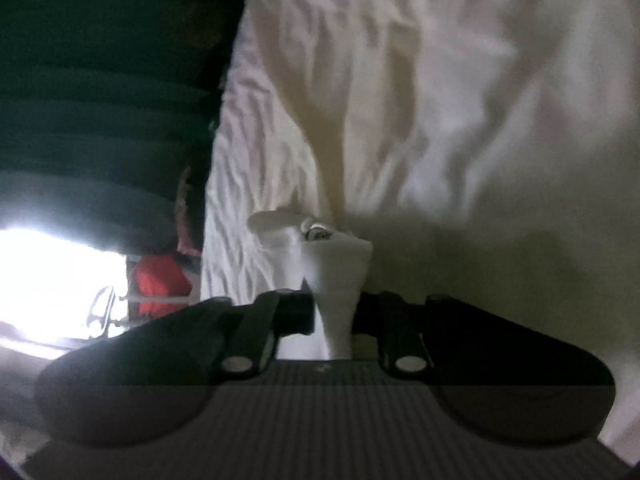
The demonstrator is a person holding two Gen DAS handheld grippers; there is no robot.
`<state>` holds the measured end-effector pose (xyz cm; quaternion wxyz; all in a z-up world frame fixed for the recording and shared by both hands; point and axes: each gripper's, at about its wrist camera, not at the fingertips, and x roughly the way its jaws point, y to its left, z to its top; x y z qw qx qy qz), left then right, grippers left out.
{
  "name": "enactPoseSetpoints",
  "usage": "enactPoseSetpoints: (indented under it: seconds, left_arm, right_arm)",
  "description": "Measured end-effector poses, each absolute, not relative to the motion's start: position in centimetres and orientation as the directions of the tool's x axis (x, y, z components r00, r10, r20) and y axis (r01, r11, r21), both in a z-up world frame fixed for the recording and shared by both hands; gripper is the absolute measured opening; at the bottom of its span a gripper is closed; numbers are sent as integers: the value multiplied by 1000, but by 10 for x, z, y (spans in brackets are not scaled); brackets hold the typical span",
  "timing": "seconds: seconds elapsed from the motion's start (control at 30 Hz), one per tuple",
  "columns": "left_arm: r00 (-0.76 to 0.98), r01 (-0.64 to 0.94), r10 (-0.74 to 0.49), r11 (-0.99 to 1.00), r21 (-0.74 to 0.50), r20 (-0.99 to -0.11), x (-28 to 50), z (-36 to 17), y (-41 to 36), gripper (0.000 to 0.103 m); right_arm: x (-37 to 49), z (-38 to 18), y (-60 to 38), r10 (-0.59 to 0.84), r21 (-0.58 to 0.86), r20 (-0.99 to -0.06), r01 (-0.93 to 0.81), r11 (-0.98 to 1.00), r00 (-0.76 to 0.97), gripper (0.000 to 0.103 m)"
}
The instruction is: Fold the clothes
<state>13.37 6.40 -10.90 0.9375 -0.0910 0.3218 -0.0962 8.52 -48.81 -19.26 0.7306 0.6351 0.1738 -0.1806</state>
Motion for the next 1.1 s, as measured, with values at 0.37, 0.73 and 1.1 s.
enactPoseSetpoints:
  seconds: [0.37,0.73,1.1]
  left_arm:
    - [743,216,-351,932,-292,-570,122,-91,70,30]
    - [710,-458,-236,560,-690,-663,102,-127,249,82]
    - [802,-531,-147,269,-803,-579,105,-139,319,63]
  right_arm:
    - [74,-160,-505,-173,808,-443,476,349,880,8]
    - [65,-170,-503,-189,730,-562,590,343,805,8]
    - [68,-134,-483,-236,651,-563,601,463,792,8]
